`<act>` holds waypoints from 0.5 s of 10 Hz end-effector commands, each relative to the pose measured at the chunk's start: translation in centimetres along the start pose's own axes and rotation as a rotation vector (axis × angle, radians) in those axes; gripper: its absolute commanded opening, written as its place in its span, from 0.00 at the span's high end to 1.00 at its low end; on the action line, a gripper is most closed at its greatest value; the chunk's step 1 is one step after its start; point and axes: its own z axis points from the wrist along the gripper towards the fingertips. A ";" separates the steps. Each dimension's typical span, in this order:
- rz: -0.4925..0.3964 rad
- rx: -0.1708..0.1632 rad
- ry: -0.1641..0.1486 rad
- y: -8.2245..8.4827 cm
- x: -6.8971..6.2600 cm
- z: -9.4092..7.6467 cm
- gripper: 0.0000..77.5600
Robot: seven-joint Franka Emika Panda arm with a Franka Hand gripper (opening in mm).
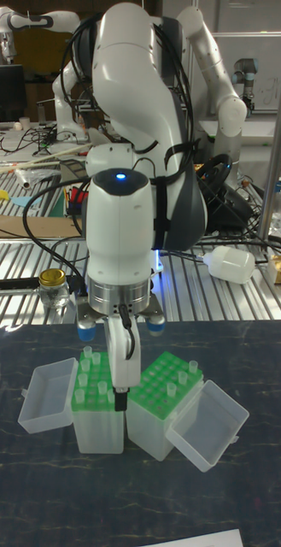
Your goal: Transfer all large pipette tips from one holder to another
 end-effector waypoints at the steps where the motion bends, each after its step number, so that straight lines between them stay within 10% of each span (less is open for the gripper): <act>1: 0.005 -0.002 -0.001 0.1 0.0 -0.2 0.00; 5: 0.079 -0.006 -0.001 0.2 -0.6 0.0 0.00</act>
